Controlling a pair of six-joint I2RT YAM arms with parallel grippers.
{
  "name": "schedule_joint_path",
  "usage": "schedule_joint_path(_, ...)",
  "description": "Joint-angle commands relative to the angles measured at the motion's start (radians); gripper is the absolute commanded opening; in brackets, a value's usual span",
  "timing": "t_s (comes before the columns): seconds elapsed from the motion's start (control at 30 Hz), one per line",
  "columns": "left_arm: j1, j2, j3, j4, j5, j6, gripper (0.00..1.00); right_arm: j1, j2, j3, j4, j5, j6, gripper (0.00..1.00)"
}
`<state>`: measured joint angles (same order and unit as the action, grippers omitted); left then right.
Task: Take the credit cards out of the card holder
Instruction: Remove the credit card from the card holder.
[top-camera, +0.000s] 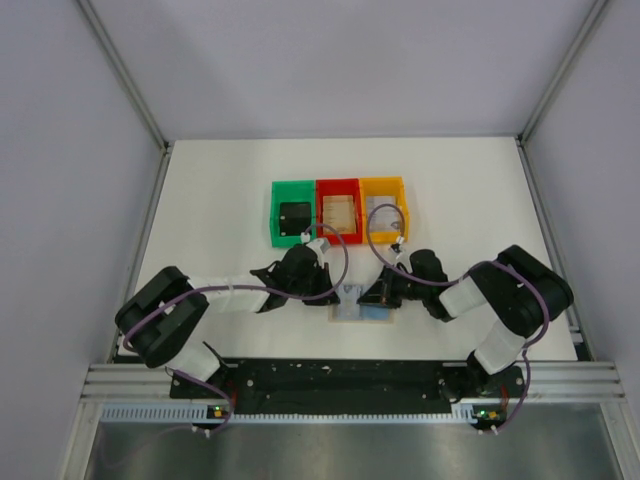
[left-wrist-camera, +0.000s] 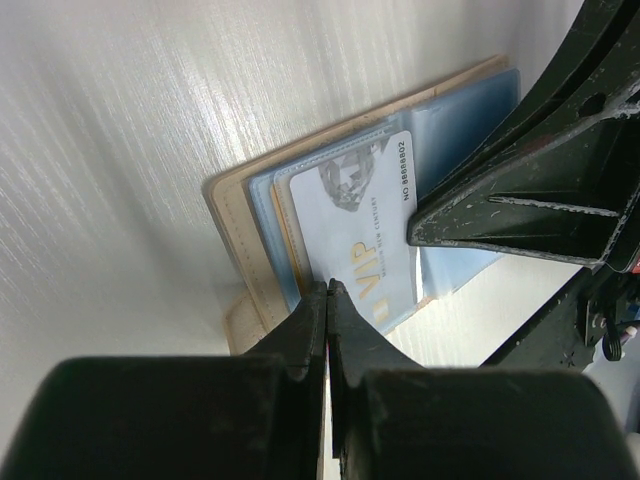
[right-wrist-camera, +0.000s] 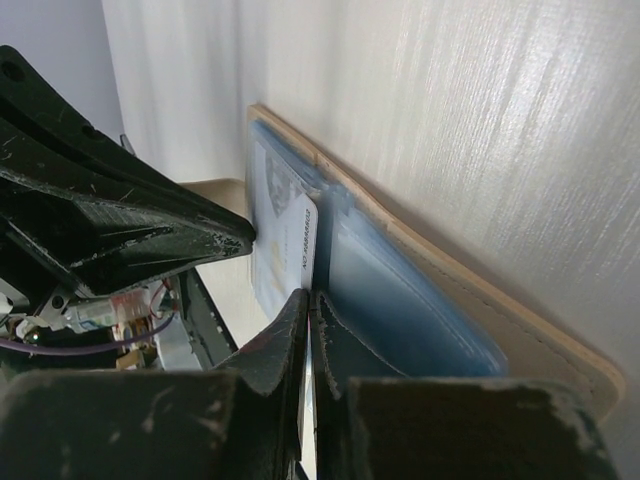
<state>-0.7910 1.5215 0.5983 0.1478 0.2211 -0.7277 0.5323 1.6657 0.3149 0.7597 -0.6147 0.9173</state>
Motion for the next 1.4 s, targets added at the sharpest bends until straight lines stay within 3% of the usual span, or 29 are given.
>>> schedule_joint_path(0.0,0.001,0.034,-0.006,-0.068,-0.054,0.025,0.00,-0.006,-0.001,0.016,0.036,-0.037,-0.023,0.00)
schedule_joint_path(0.3,0.004,0.026,-0.003,-0.099,-0.085,0.042,0.00,-0.072,-0.119,-0.005,-0.134,-0.042,-0.109,0.00)
schedule_joint_path(0.47,0.001,0.026,0.000,-0.091,-0.069,0.039,0.00,-0.074,-0.098,0.019,-0.158,-0.059,-0.121,0.00)
schedule_joint_path(0.6,0.003,0.031,0.000,-0.080,-0.052,0.034,0.00,-0.072,-0.061,0.021,-0.091,-0.082,-0.086,0.25)
schedule_joint_path(0.77,0.003,0.037,0.003,-0.071,-0.039,0.031,0.00,-0.072,-0.038,0.033,-0.062,-0.086,-0.069,0.30)
schedule_joint_path(0.9,0.003,0.040,0.003,-0.060,-0.029,0.027,0.00,-0.072,-0.015,0.047,-0.050,-0.091,-0.067,0.24)
schedule_joint_path(1.03,0.003,0.037,0.000,-0.056,-0.022,0.024,0.00,-0.072,-0.011,0.049,-0.036,-0.100,-0.061,0.01)
schedule_joint_path(1.37,0.018,0.020,-0.032,-0.022,-0.016,0.007,0.00,-0.133,-0.179,-0.022,-0.186,-0.082,-0.127,0.00)
